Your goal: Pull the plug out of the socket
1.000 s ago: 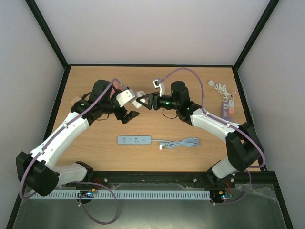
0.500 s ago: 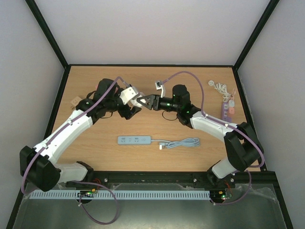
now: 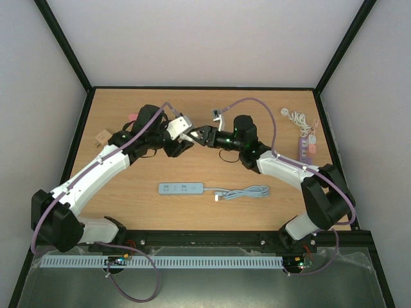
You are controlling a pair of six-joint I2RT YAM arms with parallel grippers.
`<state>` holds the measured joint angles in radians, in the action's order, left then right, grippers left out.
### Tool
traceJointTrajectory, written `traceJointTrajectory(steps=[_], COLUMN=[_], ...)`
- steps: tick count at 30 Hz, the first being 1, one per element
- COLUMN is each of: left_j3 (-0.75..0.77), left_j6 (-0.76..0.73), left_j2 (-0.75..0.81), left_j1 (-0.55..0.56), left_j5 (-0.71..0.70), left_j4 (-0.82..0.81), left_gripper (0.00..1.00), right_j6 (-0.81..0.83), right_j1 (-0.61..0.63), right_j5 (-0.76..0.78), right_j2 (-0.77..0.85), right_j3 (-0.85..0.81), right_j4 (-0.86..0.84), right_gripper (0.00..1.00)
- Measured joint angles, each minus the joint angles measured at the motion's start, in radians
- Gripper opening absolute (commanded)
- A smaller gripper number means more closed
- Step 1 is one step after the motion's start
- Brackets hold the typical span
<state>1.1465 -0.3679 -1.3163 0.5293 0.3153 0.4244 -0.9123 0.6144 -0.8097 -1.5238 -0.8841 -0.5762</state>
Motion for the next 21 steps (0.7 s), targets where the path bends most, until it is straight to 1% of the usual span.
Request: traceJointTrajectory(steps=[1, 2, 3, 6, 10, 12, 16, 21], left_j3=[-0.005, -0.010, -0.019, -0.043, -0.063, -0.072, -0.100, -0.143], left_j6=[0.000, 0.006, 0.014, 0.020, 0.019, 0.011, -0.024, -0.074], left_j2=[0.002, 0.004, 0.010, 0.030, 0.045, 0.046, 0.046, 0.031], left_j1=[-0.004, -0.011, -0.029, -0.097, -0.192, -0.243, -0.339, -0.458], left_j5=[0.006, 0.014, 0.017, 0.019, 0.025, 0.026, 0.021, -0.006], left_j4=[-0.001, -0.005, -0.007, 0.000, 0.031, 0.052, 0.106, 0.166], left_gripper=[0.43, 0.43, 0.43, 0.43, 0.42, 0.42, 0.42, 0.42], right_j6=[0.017, 0.043, 0.083, 0.178, 0.333, 0.426, 0.624, 0.837], right_j1=[0.000, 0.000, 0.000, 0.000, 0.000, 0.000, 0.000, 0.003], right_j5=[-0.002, -0.008, -0.016, -0.029, -0.029, -0.030, -0.043, -0.042], right_j2=[0.000, 0.000, 0.000, 0.000, 0.005, 0.005, 0.002, -0.033], right_j3=[-0.007, -0.014, -0.025, -0.059, -0.097, -0.123, -0.177, -0.216], right_j4=[0.014, 0.031, 0.053, 0.109, 0.215, 0.294, 0.457, 0.617], right_gripper=[0.83, 0.88, 0.92, 0.97, 0.99, 0.99, 0.99, 0.99])
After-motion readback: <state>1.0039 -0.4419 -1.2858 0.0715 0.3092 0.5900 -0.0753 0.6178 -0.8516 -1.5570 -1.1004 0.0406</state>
